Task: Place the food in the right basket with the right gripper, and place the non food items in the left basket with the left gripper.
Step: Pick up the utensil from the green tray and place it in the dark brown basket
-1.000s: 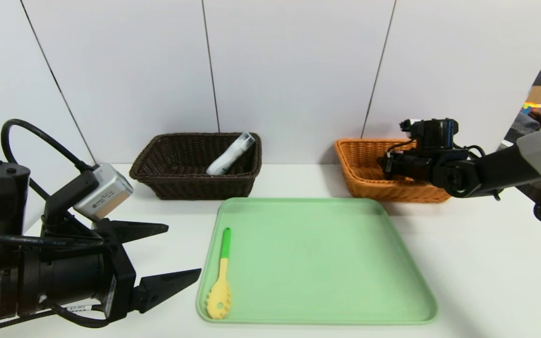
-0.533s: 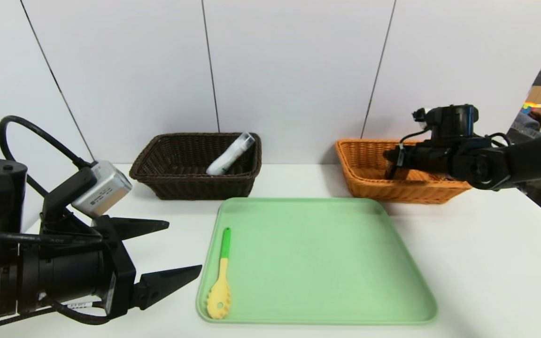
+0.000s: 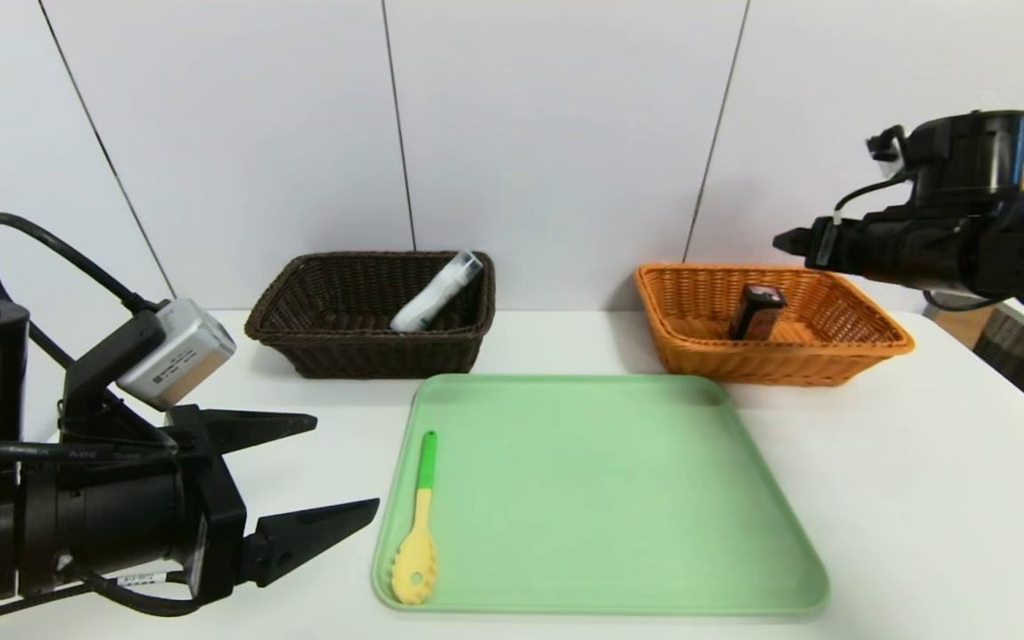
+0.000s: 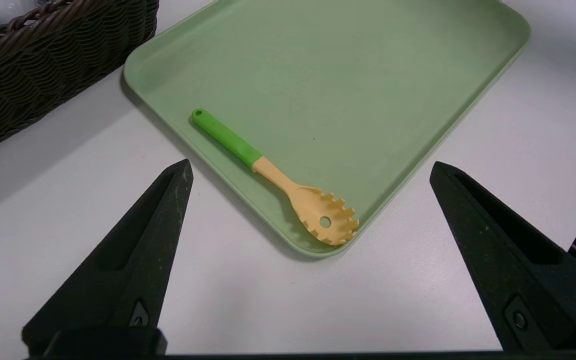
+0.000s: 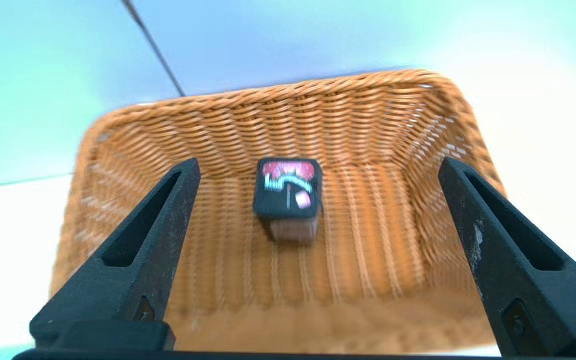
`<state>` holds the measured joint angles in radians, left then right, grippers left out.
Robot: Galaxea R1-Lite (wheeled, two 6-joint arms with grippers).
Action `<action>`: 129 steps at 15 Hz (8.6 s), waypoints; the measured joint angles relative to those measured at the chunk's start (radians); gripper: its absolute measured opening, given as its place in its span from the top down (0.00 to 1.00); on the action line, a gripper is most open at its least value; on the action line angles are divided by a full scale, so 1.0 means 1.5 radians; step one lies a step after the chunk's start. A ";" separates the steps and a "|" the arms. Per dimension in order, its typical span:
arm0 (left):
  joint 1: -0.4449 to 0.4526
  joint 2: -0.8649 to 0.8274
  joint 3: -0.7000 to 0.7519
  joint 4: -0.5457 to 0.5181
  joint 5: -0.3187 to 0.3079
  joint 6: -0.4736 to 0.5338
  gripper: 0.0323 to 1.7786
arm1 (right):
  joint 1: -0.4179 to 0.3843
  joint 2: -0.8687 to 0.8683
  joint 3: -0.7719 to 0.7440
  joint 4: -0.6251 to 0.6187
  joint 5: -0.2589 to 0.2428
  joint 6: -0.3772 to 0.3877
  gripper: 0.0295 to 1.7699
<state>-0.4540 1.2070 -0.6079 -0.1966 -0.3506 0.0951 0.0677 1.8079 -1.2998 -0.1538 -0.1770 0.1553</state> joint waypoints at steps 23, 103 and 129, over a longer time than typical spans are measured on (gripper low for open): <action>-0.011 0.056 -0.038 0.016 0.031 -0.002 0.05 | 0.208 -0.558 0.579 0.053 0.208 0.020 0.04; -0.067 0.492 -0.813 0.611 0.379 -0.444 0.94 | 0.204 -0.471 0.549 0.042 0.202 0.032 0.04; 0.156 0.612 -0.907 0.402 0.226 0.585 0.94 | 0.176 -0.480 0.581 0.042 0.196 0.040 0.04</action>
<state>-0.2198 2.1257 -1.9689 0.4064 -0.0111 0.9721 0.3313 1.0872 -0.4281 -0.0913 0.1164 0.2149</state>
